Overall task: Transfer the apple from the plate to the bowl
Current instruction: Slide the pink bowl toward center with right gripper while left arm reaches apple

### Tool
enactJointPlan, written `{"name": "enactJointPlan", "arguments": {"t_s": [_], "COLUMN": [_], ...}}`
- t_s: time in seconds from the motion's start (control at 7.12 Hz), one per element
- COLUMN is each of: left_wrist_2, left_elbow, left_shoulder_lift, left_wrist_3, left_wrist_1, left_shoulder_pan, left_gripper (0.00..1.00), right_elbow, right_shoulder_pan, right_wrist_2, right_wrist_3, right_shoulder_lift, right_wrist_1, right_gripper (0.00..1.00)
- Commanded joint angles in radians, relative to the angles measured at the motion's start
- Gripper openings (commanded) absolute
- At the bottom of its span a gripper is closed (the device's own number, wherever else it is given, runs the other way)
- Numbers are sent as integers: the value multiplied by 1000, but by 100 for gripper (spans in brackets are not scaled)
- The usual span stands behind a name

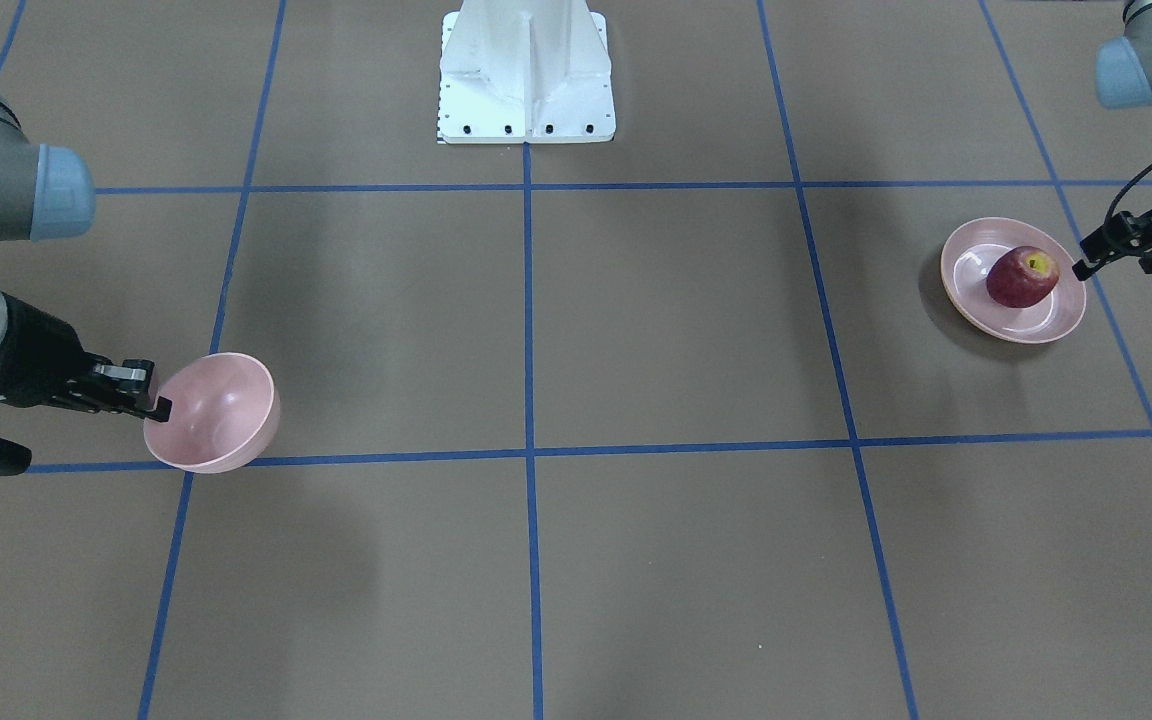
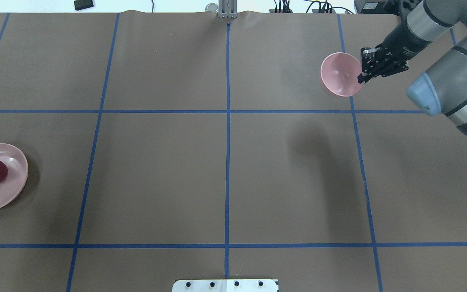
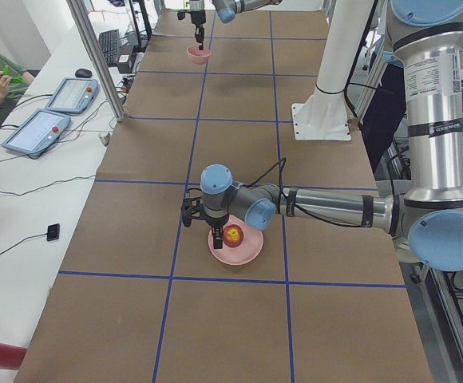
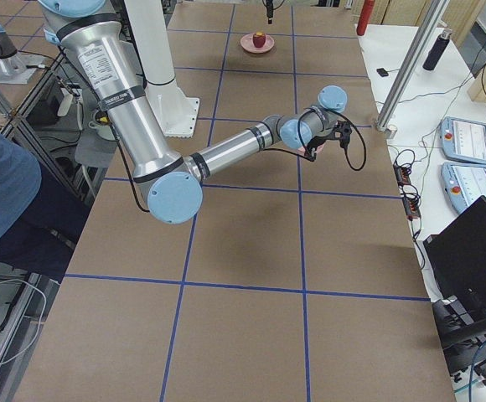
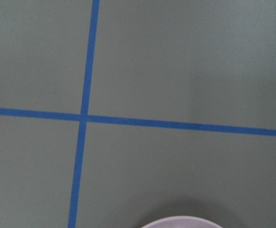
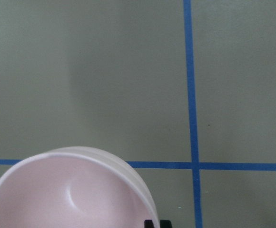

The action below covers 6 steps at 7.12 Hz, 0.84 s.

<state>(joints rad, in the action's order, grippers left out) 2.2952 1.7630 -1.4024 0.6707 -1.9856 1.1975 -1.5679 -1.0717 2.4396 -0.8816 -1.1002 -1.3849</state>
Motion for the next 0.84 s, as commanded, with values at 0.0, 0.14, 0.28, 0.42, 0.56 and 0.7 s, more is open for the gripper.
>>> {"name": "enactJointPlan", "arguments": {"t_s": [0.0,0.14,0.28,0.42,0.56,0.7], "left_wrist_2": [-17,-31,-33,-64,-71,-72], "left_elbow": [9,7,6,3,-3,-8], "left_shoulder_lift": [17,17,17,17,17,17], "left_wrist_3": [99,122,124,125,125,127], "left_wrist_1": [-48,-59,-61,-61,-62,-62], "left_shoulder_pan": [-65,-88,-96,-116,-131,-147], "left_gripper": [99,99,99,99,99,99], "right_elbow": [-14,-14,-12,-12,-14,-17], "right_shoulder_pan": [44,53,59,73,84,100], "right_wrist_2": [-39,-39,-39,-40,-40,-42], "right_wrist_3": [-68,-71,-73,-92,-117,-126], "right_shoulder_lift": [34,37,40,54,56,66], "right_wrist_1": [0,0,0,1,1,1], "right_gripper": [0,0,0,0,0,0]}}
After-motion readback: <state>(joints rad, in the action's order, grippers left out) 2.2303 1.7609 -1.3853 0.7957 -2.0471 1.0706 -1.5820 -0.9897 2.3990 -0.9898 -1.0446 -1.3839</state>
